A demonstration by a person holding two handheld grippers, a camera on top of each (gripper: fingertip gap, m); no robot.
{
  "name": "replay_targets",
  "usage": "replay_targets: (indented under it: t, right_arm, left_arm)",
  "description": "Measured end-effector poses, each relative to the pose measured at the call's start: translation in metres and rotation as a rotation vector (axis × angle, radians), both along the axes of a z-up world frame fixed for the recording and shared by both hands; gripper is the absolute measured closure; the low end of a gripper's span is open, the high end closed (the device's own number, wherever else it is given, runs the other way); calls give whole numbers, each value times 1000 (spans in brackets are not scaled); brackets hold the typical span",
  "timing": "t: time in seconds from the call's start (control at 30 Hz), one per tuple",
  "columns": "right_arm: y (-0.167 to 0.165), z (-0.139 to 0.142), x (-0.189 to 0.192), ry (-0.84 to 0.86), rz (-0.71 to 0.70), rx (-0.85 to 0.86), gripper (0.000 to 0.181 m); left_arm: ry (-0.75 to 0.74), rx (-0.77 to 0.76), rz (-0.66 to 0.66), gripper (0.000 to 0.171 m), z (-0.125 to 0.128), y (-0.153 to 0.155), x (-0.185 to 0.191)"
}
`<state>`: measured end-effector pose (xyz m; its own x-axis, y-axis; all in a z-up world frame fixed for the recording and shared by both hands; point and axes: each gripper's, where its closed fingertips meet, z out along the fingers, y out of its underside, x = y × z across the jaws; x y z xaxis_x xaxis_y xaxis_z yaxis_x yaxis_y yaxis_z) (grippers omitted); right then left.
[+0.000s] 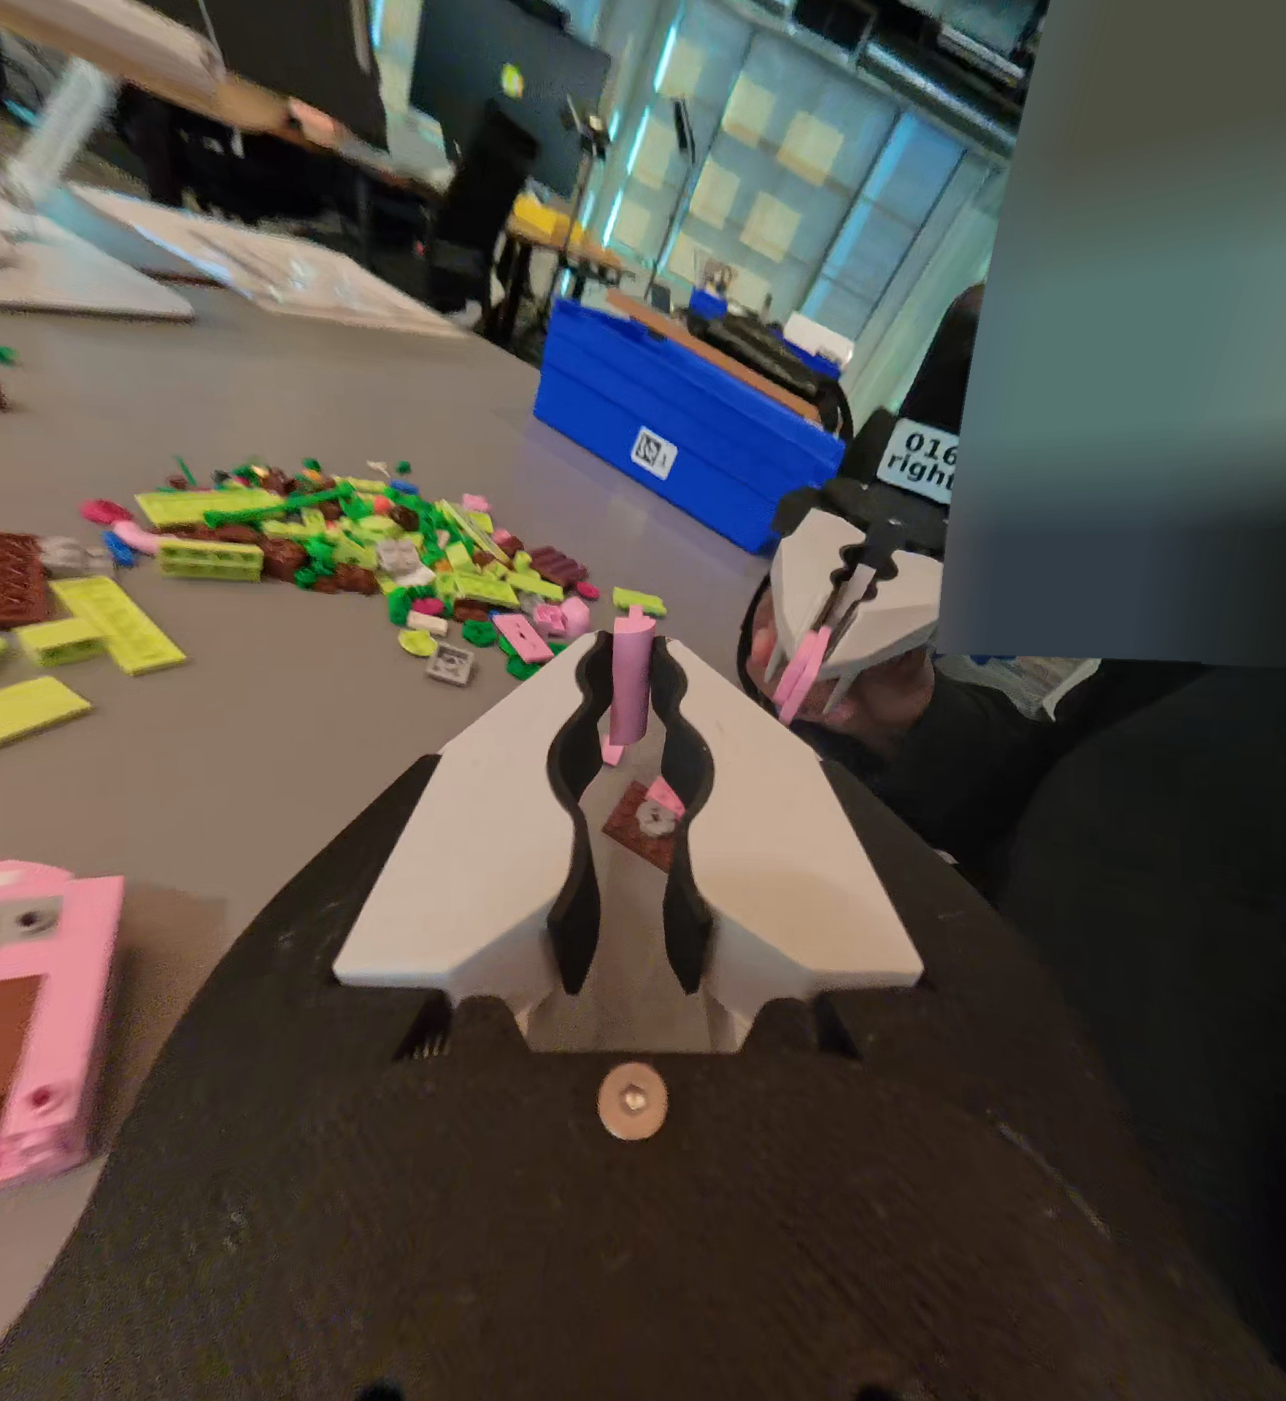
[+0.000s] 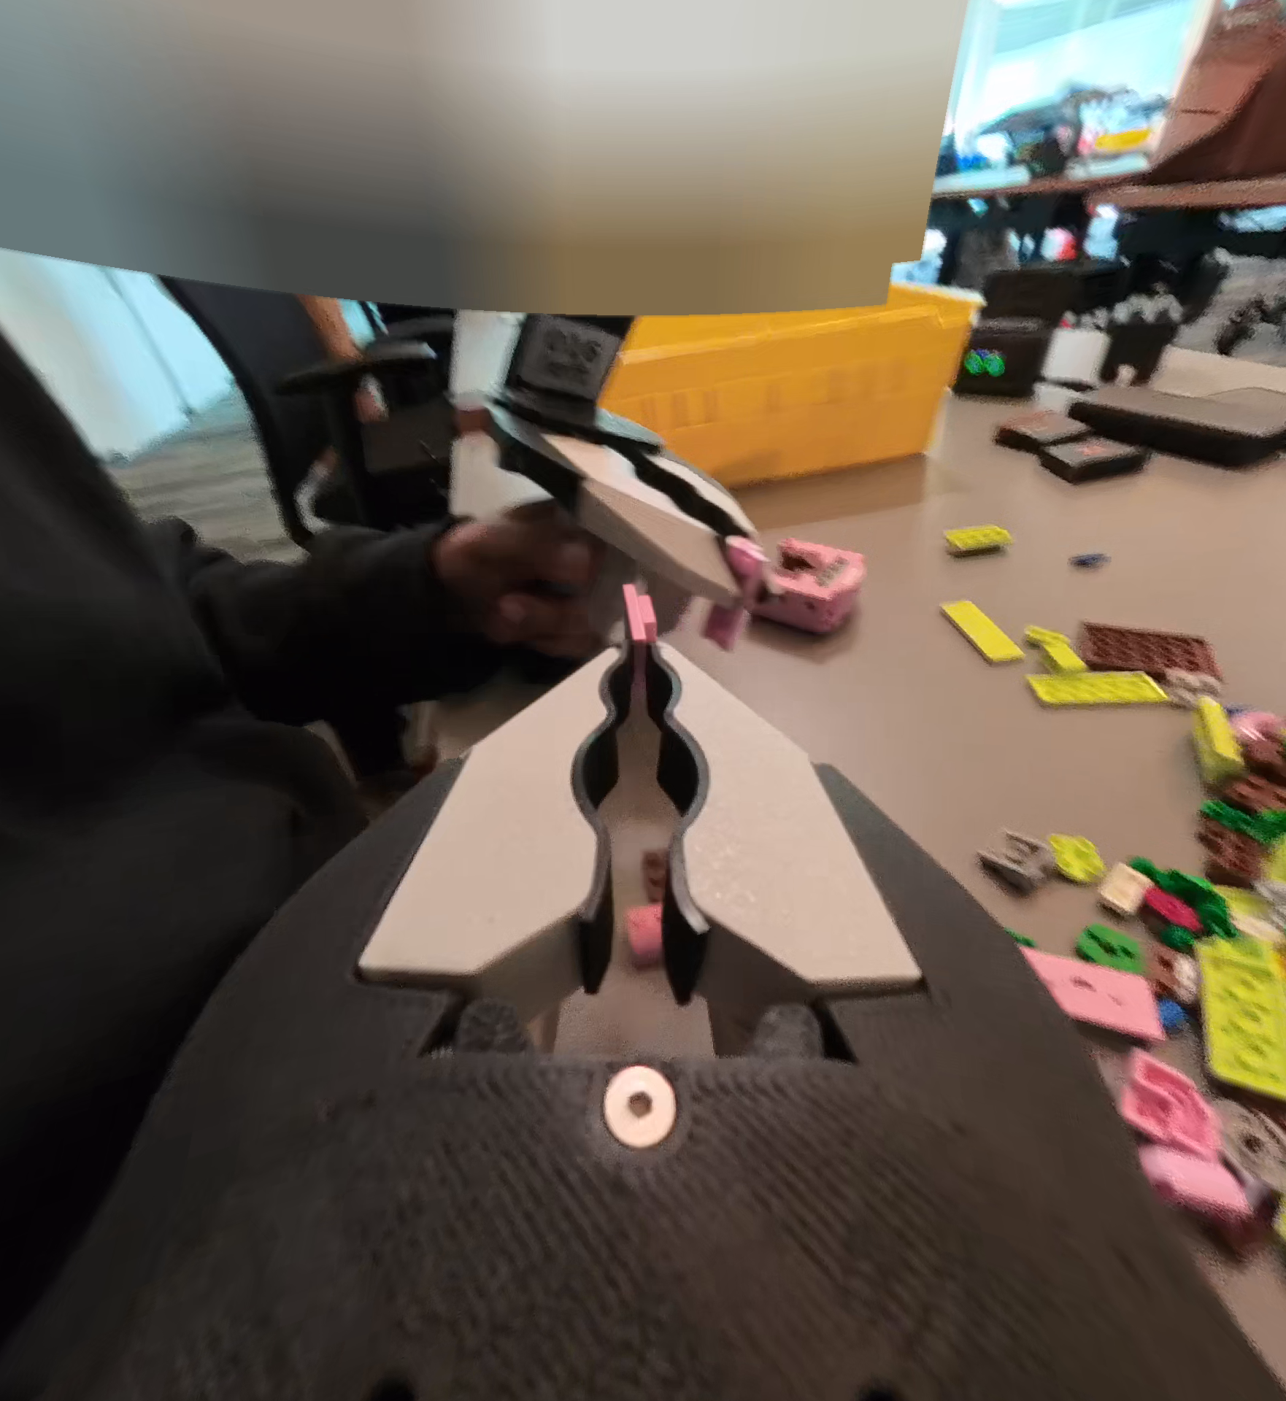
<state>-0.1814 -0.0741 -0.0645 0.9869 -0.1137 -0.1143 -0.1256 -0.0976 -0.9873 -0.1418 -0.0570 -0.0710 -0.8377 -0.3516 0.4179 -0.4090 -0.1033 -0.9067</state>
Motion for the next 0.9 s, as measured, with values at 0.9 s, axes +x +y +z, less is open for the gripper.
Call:
replay_targets:
  t: [0.9]
  right_arm:
    - [-2,-19,-13,-681,49,-106,181]
  left_arm:
    - [391,-5,-358,127,-26,-9,-41]
